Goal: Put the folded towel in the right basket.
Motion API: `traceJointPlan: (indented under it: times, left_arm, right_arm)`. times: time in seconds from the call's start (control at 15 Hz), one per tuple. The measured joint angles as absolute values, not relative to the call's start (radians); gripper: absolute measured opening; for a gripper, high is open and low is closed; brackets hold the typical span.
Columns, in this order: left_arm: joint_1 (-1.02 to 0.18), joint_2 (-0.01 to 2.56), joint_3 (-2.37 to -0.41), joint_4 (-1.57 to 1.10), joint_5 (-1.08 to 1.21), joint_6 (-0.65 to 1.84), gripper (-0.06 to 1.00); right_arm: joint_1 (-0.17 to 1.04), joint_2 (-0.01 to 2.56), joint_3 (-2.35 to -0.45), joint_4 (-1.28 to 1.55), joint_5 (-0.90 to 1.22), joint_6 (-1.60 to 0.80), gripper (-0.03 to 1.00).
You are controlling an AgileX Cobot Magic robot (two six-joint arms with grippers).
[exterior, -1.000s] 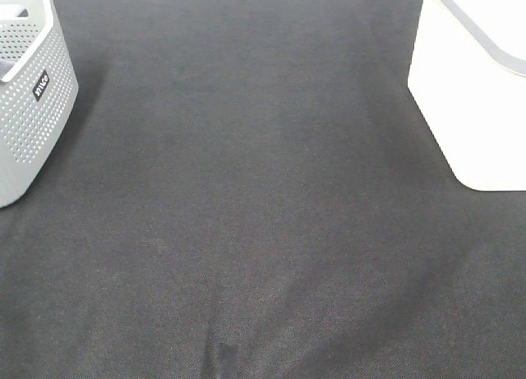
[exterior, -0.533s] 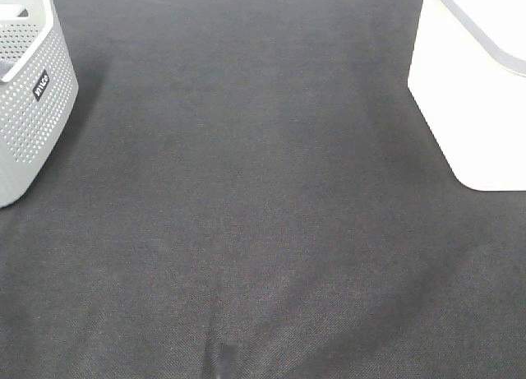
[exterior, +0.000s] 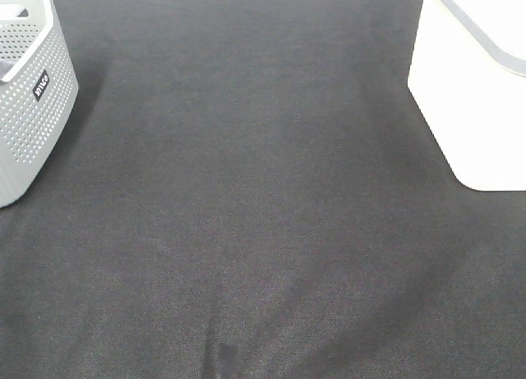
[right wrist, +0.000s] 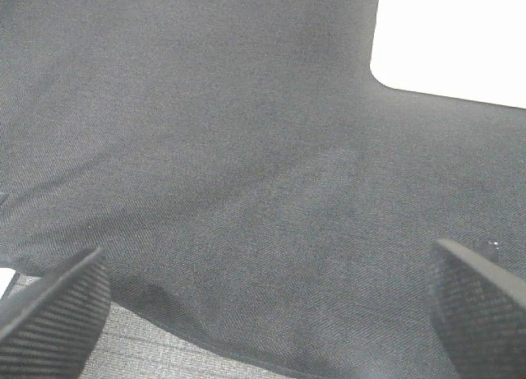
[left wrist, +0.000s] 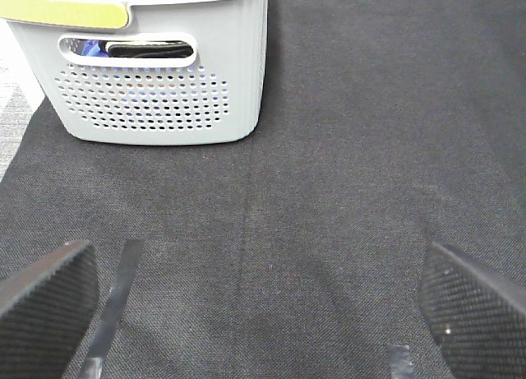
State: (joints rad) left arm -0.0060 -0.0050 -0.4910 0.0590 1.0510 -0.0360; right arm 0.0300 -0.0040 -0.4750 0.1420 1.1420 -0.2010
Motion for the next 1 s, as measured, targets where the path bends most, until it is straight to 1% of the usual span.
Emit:
traceJointPlan:
  times: [1.0]
  left_arm:
    - [-0.006,-0.005,-0.491,0.059,1.051,-0.036,0.99]
  right_arm:
    - [0.032,-0.004,-0.475,0.143,1.141,-0.201,0.98]
